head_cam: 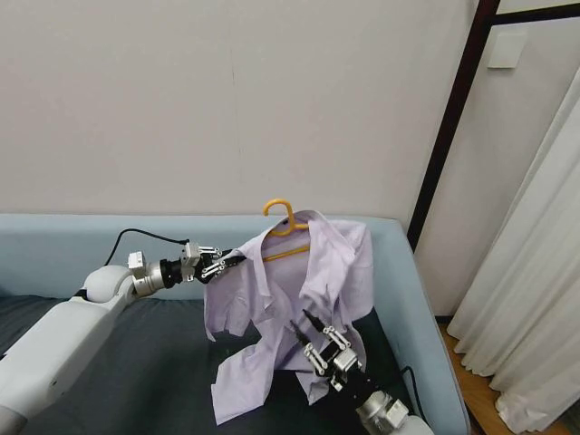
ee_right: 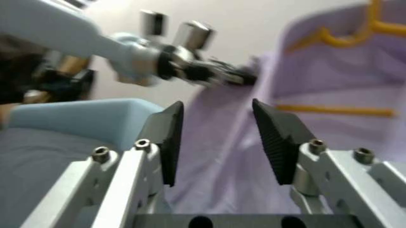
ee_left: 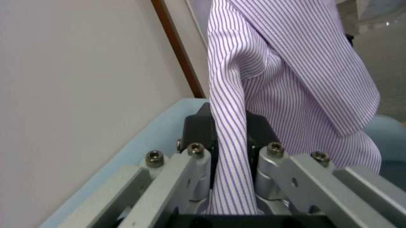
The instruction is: Pick up the clothes from the sofa and hang them on the clothes hanger.
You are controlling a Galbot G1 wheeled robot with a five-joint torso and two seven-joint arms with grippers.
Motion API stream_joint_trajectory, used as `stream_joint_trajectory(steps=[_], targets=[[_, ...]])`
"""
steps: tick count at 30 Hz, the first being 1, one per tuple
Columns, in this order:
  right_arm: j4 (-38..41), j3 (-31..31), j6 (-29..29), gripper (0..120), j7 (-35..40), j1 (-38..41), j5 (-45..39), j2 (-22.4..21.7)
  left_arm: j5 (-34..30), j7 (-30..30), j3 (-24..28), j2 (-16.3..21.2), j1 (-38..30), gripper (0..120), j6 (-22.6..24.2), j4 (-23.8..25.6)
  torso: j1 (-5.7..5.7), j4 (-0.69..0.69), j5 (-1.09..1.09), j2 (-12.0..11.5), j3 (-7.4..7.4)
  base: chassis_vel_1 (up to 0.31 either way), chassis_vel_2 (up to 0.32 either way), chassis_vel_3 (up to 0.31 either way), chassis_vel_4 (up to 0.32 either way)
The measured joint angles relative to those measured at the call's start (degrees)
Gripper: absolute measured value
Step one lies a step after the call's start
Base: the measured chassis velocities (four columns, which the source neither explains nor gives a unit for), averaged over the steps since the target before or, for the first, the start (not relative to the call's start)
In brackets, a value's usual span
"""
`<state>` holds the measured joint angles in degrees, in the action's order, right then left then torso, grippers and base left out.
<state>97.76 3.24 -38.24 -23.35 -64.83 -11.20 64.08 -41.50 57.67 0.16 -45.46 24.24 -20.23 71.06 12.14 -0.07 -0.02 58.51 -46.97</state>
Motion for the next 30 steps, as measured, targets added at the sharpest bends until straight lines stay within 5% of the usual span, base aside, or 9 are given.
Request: stream_joint_trajectory(steps=[8, 12, 15, 22, 30], targets=[[2.4, 0.8, -2.6, 73, -3.7, -1.0, -5.5, -0.2, 0.4, -3.2, -1.2, 0.6, 1.2, 7, -0.3, 1.4, 0.0, 0.0, 0.0, 0.0, 0.0, 0.0, 0.0, 0.0, 0.0], [4.3, -0.5, 1.1, 88, 9.5, -2.0, -6.6, -0.6, 0.5, -3.8, -2.2, 1.0, 2.1, 7, -0.5, 2.3, 0.0, 0.0, 0.0, 0.0, 0.0, 0.0, 0.0, 0.0, 0.0], [5.6, -3.0, 7.4, 98, 26.3, -0.9, -5.7, -0.1, 0.4, -3.9, -2.9, 1.8, 3.3, 7, -0.4, 3.8, 0.0, 0.0, 0.01, 0.0, 0.0, 0.0, 0.0, 0.0, 0.0], [3.2, -7.2, 12.4, 100, 36.5, 4.7, -4.2, 2.7, 0.3, -4.0, -3.3, 1.8, 5.3, 7, -0.1, 5.9, 0.0, 0.01, 0.0, 0.0, 0.0, 0.0, 0.0, 0.0, 0.0], [0.6, -8.1, 14.0, 100, 39.7, 8.0, -1.8, 4.2, 0.5, -3.8, -3.6, 1.2, 6.5, 7, 0.1, 6.3, 0.0, 0.0, 0.0, 0.0, 0.0, 0.0, 0.0, 0.0, 0.0]])
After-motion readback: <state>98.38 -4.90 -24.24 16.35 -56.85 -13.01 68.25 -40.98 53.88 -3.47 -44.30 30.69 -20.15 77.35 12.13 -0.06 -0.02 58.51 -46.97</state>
